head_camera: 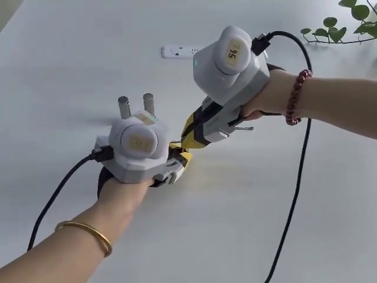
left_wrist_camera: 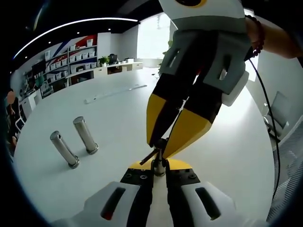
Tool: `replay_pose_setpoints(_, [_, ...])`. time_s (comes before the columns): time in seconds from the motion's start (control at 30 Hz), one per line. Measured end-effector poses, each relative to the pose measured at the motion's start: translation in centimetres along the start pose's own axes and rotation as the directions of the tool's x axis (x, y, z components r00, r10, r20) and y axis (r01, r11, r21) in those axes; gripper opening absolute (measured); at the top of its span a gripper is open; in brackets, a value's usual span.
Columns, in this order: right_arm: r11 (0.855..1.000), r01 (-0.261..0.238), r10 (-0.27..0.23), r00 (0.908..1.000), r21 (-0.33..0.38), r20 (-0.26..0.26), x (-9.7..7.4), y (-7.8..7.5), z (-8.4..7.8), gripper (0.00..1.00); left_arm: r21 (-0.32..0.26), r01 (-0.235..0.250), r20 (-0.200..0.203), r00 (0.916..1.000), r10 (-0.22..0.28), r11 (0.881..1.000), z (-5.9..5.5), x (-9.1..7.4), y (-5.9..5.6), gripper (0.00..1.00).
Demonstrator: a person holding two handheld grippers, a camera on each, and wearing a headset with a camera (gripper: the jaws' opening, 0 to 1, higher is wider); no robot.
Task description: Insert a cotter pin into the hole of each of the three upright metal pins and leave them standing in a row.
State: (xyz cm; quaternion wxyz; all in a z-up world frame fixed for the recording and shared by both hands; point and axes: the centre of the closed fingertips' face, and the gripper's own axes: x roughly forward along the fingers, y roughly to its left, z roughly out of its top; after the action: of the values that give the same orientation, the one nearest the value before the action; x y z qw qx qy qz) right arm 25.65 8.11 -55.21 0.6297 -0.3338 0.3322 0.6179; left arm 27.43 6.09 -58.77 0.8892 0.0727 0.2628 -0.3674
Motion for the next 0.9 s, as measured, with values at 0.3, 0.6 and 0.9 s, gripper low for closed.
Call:
replay_pose_setpoints(0.3, [1.0, 0.008, -0.008, 1.0, -0.021, -0.003, 0.6, -0.5, 1.1, 0.04, 0.002, -0.035, -0.014, 0.9993, 0.035, 0.999, -0.5, -1.3, 1.6, 0.13])
replay_pose_setpoints(0.6, [1.0, 0.012, -0.012, 0.9999, -0.012, 0.006, 1.6, -1.5, 3.0, 0.04, -0.018, -0.079, -0.009, 0.9969, 0.079, 0.997, -0.9, -3.7, 3.6, 0.26])
replay_pose_setpoints(0.9, [0.999, 0.004, -0.004, 1.0, -0.035, 0.001, 2.8, -2.1, 4.5, 0.04, -0.016, -0.115, -0.007, 0.9934, 0.115, 0.993, -1.2, -5.7, 4.4, 0.37])
